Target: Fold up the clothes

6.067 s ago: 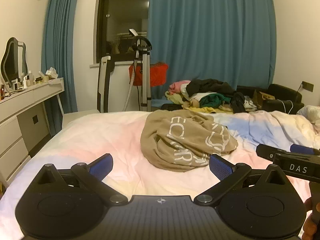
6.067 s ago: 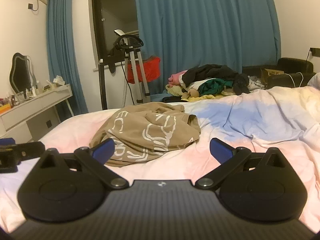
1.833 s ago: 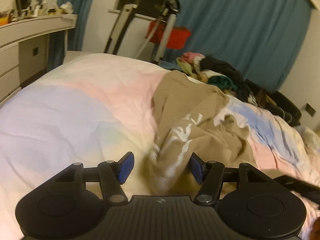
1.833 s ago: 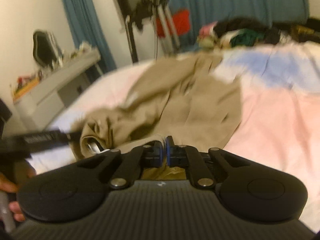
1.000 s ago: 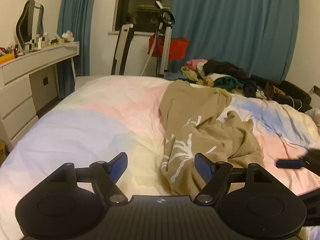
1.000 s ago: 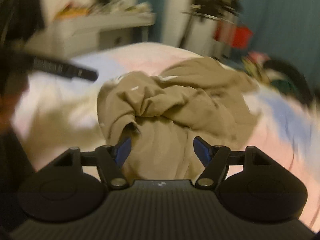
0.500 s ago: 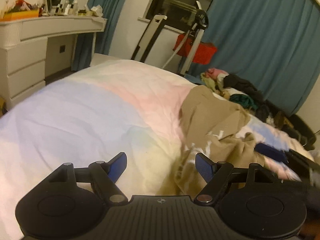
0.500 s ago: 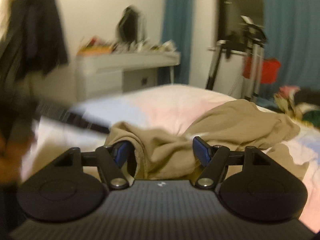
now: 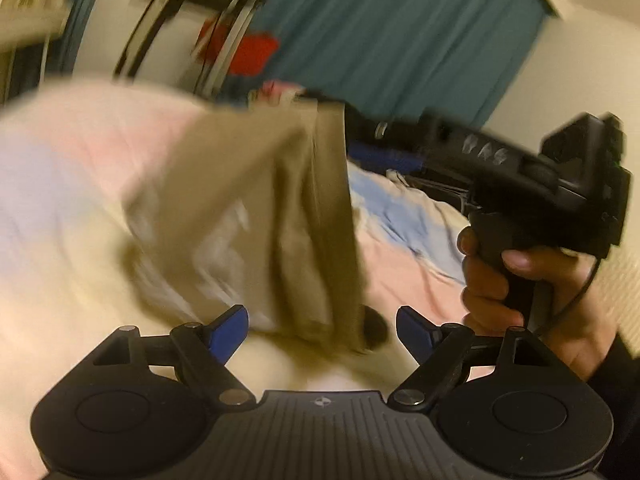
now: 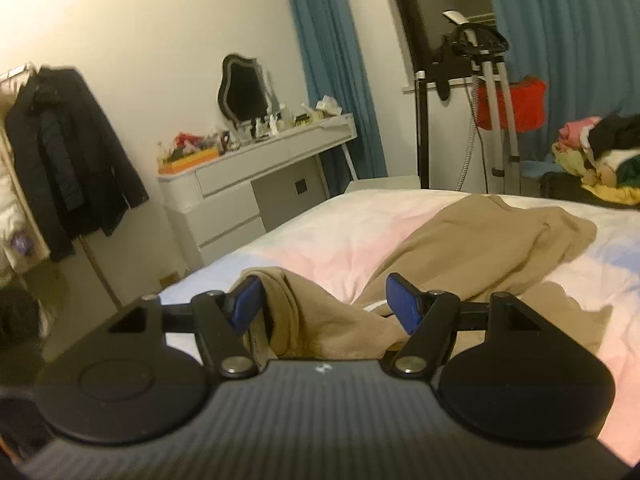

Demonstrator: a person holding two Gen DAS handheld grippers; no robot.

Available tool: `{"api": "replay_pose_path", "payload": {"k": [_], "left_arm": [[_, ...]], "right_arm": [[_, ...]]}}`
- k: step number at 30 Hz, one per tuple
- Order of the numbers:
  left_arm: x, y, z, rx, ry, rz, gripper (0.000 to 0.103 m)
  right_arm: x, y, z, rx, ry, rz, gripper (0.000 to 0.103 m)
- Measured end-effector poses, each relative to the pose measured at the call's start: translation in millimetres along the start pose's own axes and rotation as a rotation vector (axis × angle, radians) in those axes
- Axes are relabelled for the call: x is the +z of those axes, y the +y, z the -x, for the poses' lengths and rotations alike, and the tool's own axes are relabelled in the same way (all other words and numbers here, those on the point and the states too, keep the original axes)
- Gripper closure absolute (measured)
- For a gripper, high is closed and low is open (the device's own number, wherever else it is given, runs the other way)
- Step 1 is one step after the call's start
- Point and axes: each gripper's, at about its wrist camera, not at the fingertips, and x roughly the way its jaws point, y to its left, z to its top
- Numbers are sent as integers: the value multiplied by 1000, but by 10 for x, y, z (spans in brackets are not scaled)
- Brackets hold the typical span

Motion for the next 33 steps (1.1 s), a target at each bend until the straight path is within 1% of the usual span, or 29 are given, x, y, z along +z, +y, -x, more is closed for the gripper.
{"api": "replay_pose_path", "payload": {"k": [1, 4, 7, 8, 9, 12, 14, 16, 17, 18, 19, 20, 21, 22, 24, 25, 27, 29, 30, 33], "left_arm": [[-55, -3, -99, 7, 6, 55, 20], [-156, 48, -356, 57, 12, 170, 23], [-209, 118, -501, 92, 29, 219, 30], [-234, 132, -514, 108, 40, 228, 34], [-260, 153, -513, 115, 51, 236, 37], [-328, 187, -479, 159, 87, 236, 40], [-379, 208, -457, 176, 114, 238, 40], [-388, 234, -437, 174, 146, 238, 40], [-434, 234, -418, 167, 150, 243, 40], [-454, 216, -432, 161, 155, 245, 40], [-475, 216, -444, 158, 160, 245, 40], [-489, 223, -455, 160, 160, 246, 40], [-497, 238, -461, 161, 157, 253, 42], [-504, 265, -464, 159, 153, 268, 43], [-511, 324, -479, 160, 149, 291, 49], [-515, 354, -491, 162, 148, 300, 50], [-521, 399, -524, 163, 152, 312, 52], [-526, 422, -549, 162, 153, 316, 53], [-524, 421, -547, 162, 152, 314, 53], [-516, 416, -569, 160, 146, 309, 53]], "right_arm": [[-27, -28, 25, -4, -6, -13, 33], [-119, -97, 86, -29, -27, -46, 32], [-182, -160, 125, -44, -69, -79, 32], [-196, -172, 133, -50, -76, -80, 32], [-205, -183, 137, -56, -72, -72, 32], [-243, -169, 111, -49, -12, -16, 31], [-287, -159, 72, 23, 55, -8, 32], [-352, -134, -9, 113, 143, -25, 33], [-397, -111, -53, 151, 190, -33, 35], [-448, -78, -104, 174, 241, -29, 36], [-488, -32, -148, 180, 276, -11, 39], [-523, 18, -189, 183, 303, 12, 47], [-557, 68, -229, 185, 330, 34, 51], [-591, 118, -270, 187, 356, 57, 53], [-659, 218, -351, 191, 410, 102, 53], [-693, 268, -392, 193, 436, 125, 53], [-713, 362, -474, 199, 454, 150, 53], [-716, 436, -544, 190, 456, 166, 53], [-720, 468, -566, 177, 448, 176, 53], [-702, 494, -593, 140, 386, 145, 54]]}}
